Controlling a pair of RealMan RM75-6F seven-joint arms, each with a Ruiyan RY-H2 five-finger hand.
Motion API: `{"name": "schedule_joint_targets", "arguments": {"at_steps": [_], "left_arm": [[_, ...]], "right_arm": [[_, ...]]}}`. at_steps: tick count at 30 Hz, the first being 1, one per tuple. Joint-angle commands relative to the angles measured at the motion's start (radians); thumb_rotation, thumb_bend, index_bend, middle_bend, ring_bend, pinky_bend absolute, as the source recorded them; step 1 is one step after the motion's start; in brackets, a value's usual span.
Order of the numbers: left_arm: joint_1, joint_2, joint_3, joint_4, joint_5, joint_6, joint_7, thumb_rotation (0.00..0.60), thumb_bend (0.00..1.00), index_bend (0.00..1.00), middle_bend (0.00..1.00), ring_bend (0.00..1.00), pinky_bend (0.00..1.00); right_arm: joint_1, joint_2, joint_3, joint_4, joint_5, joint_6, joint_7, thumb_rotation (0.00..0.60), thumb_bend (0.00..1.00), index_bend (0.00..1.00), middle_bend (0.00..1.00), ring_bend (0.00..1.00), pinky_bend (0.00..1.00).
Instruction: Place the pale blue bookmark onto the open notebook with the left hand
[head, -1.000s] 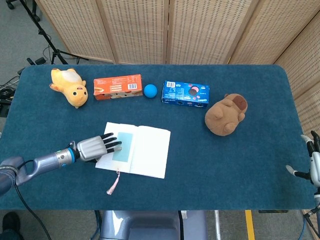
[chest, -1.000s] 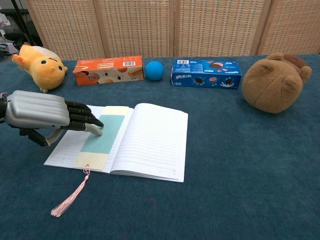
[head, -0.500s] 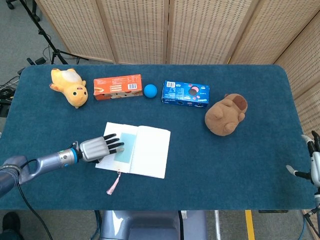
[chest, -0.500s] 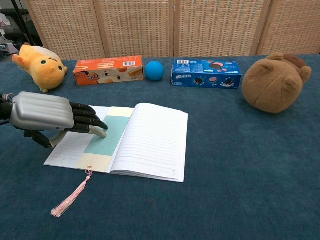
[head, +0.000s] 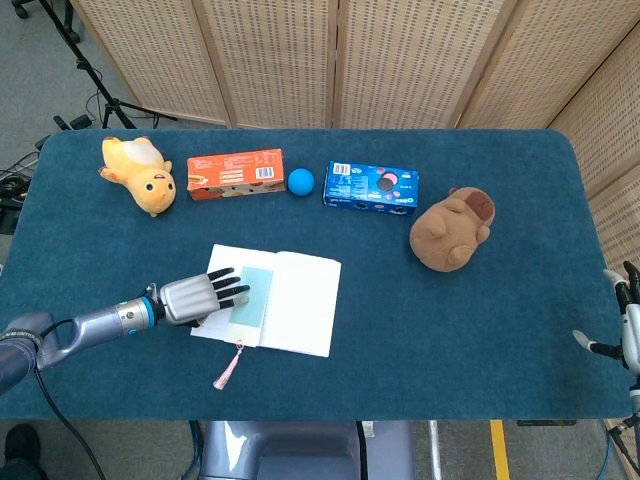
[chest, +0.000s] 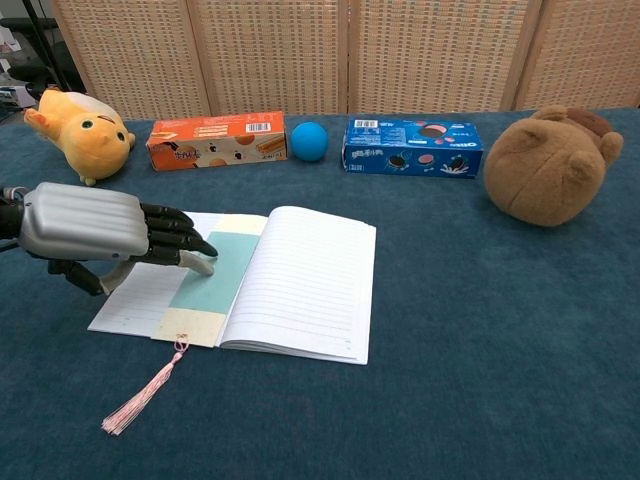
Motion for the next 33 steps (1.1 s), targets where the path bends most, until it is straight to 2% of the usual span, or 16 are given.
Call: {"name": "schedule_joint_targets", "arguments": {"at_steps": [1, 5, 8, 11, 13, 14, 16, 17, 18, 20, 21, 28, 33], "left_arm": [[0.003, 0.002, -0.002, 0.004, 0.001, 0.012, -0.001, 0.333, 1.0, 0.0, 0.0, 0.0, 0.0], [0.007, 0.011, -0.002, 0.005, 0.0, 0.03, -0.01, 0.393, 1.0, 0.0, 0.0, 0.0, 0.0], [0.014, 0.027, 0.002, 0.009, 0.016, 0.089, -0.03, 0.414, 1.0, 0.0, 0.0, 0.0, 0.0], [0.027, 0.041, -0.006, 0.023, 0.022, 0.155, -0.037, 0.41, 1.0, 0.0, 0.0, 0.0, 0.0], [0.043, 0.052, -0.026, 0.029, 0.008, 0.205, -0.04, 0.386, 1.0, 0.0, 0.0, 0.0, 0.0], [0.057, 0.058, -0.045, 0.03, -0.011, 0.238, -0.045, 0.36, 0.96, 0.0, 0.0, 0.0, 0.0], [0.118, 0.085, -0.123, 0.002, -0.116, 0.32, -0.091, 0.328, 0.83, 0.0, 0.0, 0.0, 0.0], [0.138, 0.097, -0.145, -0.014, -0.15, 0.336, -0.096, 0.31, 0.62, 0.0, 0.0, 0.0, 0.0], [0.16, 0.11, -0.166, -0.034, -0.186, 0.345, -0.093, 0.298, 0.34, 0.0, 0.0, 0.0, 0.0], [0.215, 0.139, -0.206, -0.094, -0.267, 0.36, -0.077, 0.291, 0.03, 0.0, 0.0, 0.0, 0.0], [0.241, 0.15, -0.219, -0.12, -0.301, 0.364, -0.062, 0.291, 0.0, 0.0, 0.0, 0.0, 0.0], [0.431, 0.234, -0.283, -0.346, -0.589, 0.311, 0.085, 0.288, 0.0, 0.0, 0.0, 0.0, 0.0], [0.514, 0.267, -0.315, -0.481, -0.74, 0.288, 0.187, 0.287, 0.0, 0.0, 0.0, 0.0, 0.0]], "right_arm": [[0.0, 0.0, 0.0, 0.0, 0.0, 0.0, 0.0, 0.6, 0.04, 0.11, 0.0, 0.0, 0.0], [0.0, 0.001, -0.001, -0.001, -0.002, 0.0, 0.0, 0.6, 0.04, 0.11, 0.0, 0.0, 0.0], [0.0, 0.001, -0.002, -0.002, -0.005, 0.001, 0.0, 0.6, 0.04, 0.11, 0.0, 0.0, 0.0], [-0.001, 0.002, -0.004, -0.005, -0.01, 0.002, 0.001, 0.6, 0.04, 0.11, 0.0, 0.0, 0.0], [-0.002, 0.003, -0.005, -0.006, -0.013, 0.006, 0.002, 0.6, 0.04, 0.11, 0.0, 0.0, 0.0], [-0.003, 0.004, -0.005, -0.007, -0.015, 0.008, 0.003, 0.6, 0.04, 0.11, 0.0, 0.0, 0.0], [-0.006, 0.007, -0.007, -0.013, -0.026, 0.018, 0.008, 0.6, 0.04, 0.11, 0.0, 0.0, 0.0], [-0.008, 0.008, -0.008, -0.015, -0.03, 0.021, 0.009, 0.6, 0.04, 0.11, 0.0, 0.0, 0.0], [-0.009, 0.009, -0.01, -0.017, -0.035, 0.025, 0.011, 0.6, 0.04, 0.11, 0.0, 0.0, 0.0], [-0.012, 0.011, -0.014, -0.023, -0.047, 0.032, 0.013, 0.6, 0.04, 0.11, 0.0, 0.0, 0.0], [-0.013, 0.012, -0.016, -0.025, -0.053, 0.036, 0.013, 0.6, 0.04, 0.11, 0.0, 0.0, 0.0], [-0.022, 0.016, -0.029, -0.042, -0.091, 0.063, 0.013, 0.6, 0.04, 0.11, 0.0, 0.0, 0.0], [-0.026, 0.02, -0.035, -0.052, -0.109, 0.075, 0.015, 0.6, 0.04, 0.11, 0.0, 0.0, 0.0]]}}
